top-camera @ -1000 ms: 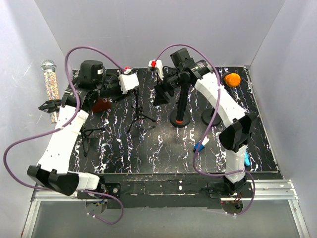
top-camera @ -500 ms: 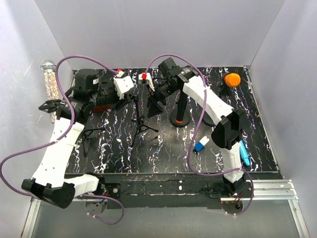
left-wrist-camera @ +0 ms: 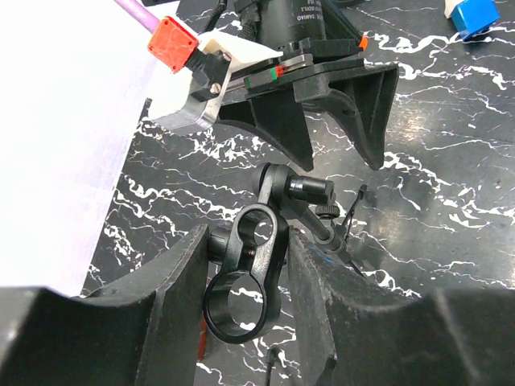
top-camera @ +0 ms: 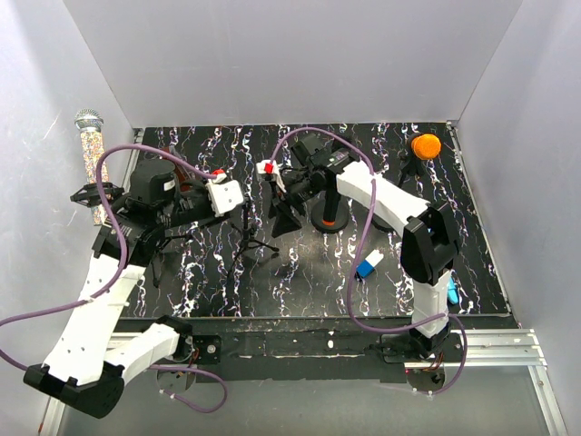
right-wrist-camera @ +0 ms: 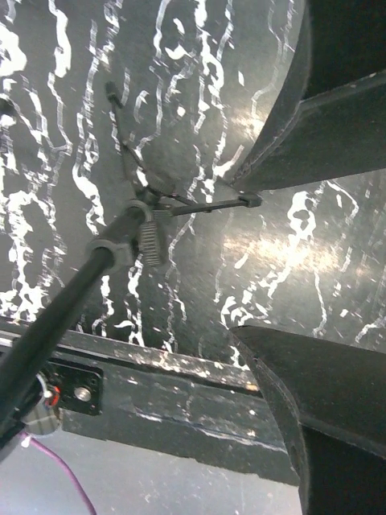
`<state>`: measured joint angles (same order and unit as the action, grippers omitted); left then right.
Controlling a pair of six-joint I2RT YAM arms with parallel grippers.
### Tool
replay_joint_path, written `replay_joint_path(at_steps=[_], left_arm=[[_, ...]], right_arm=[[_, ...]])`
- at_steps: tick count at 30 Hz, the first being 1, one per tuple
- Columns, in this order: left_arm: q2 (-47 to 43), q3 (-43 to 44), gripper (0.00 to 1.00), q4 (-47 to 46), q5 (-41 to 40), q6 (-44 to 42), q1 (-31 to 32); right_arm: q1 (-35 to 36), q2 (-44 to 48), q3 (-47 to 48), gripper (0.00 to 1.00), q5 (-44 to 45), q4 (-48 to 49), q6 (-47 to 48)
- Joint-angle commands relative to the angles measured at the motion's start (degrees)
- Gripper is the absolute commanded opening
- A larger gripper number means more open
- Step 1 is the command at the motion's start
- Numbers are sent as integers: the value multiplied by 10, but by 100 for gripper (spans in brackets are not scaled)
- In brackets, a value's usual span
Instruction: Remove the microphone from the stand
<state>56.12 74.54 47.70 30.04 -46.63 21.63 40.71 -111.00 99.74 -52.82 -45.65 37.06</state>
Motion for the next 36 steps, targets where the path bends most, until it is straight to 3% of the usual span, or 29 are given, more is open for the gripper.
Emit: replay_joint_path(at_steps=[1,8,15,22,28,36], left_arm=[[-9,17,0,-31,-5,-21,2],[-4,24,0,-35,-13,-18,3],[2,21,0,-47,-21,-21,3],[5,16,0,-53,-31,-33,3],[7,17,0,-56,-36,-26,3],[7,16,0,-67,-38,-15,3]], right_arm=[[14,17,8,74,-31,108,-44],[28,0,-3,73,-46,174,-135],[38,-26,6,71,-39,174,-139],[39,-40,5,56,-43,174,-139],[39,-44,-3,48,-45,206,-177],[45,-47,-8,52,-39,231,-202]])
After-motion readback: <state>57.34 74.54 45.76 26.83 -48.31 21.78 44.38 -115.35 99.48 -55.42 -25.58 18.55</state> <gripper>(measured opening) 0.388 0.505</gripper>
